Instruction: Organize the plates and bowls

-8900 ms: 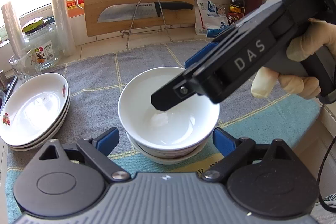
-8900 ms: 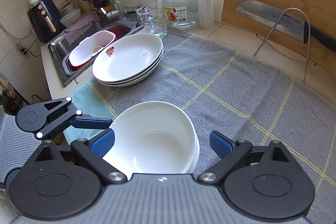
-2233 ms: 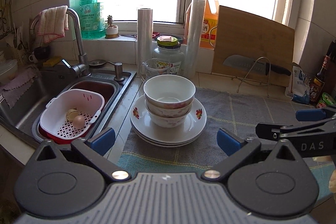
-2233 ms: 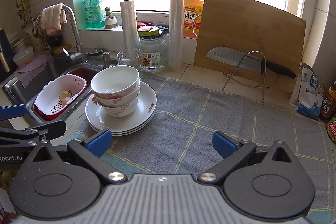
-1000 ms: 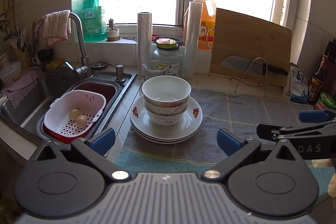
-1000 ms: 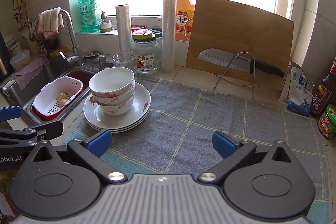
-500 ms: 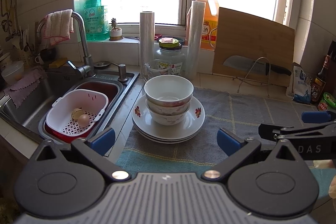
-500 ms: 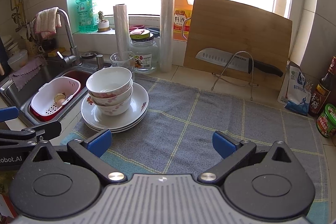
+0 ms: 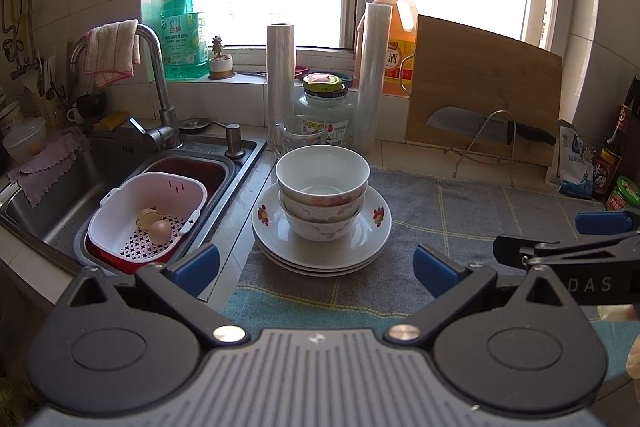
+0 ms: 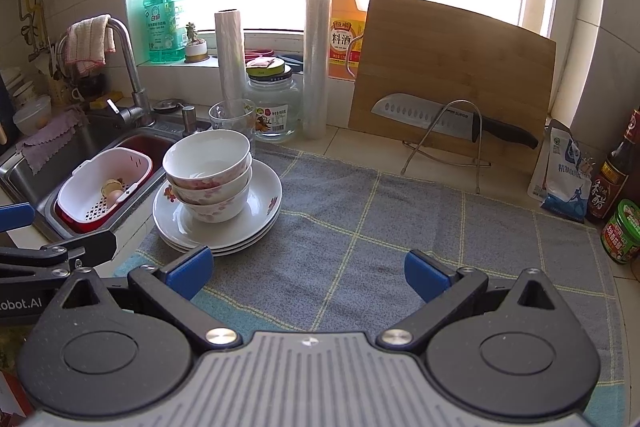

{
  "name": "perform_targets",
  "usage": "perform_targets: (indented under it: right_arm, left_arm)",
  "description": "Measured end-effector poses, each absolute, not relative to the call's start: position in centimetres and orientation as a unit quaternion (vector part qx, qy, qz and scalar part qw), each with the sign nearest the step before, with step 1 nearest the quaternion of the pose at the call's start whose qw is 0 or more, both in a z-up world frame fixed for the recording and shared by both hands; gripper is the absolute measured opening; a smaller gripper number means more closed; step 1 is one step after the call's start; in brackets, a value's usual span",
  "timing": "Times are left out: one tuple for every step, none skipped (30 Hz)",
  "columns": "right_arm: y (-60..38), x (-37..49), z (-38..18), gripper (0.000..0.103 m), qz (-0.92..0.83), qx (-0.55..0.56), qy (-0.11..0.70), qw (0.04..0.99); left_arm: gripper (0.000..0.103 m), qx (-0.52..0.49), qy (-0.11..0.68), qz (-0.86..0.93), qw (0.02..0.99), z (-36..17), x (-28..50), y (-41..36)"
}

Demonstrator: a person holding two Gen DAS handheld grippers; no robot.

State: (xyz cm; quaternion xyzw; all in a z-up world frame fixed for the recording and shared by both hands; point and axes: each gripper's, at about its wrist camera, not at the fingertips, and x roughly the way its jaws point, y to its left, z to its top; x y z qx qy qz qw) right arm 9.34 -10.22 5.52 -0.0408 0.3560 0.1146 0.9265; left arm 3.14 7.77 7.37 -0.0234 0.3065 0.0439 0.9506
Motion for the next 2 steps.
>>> perform_targets:
  right_arm:
    - [-10.21, 9.39, 5.54, 0.103, 0.115, -0.041, 0.356, 0.926]
    - [-10.2, 9.39, 5.54, 0.103, 0.114, -0.041, 0.356, 0.927]
  left_arm:
    - [0.102, -0.024, 0.307, 0.044, 0.95, 7.36, 3.15, 7.78]
    - [0.102, -0.024, 0.307, 0.044, 0.95, 7.36, 3.15, 7.78]
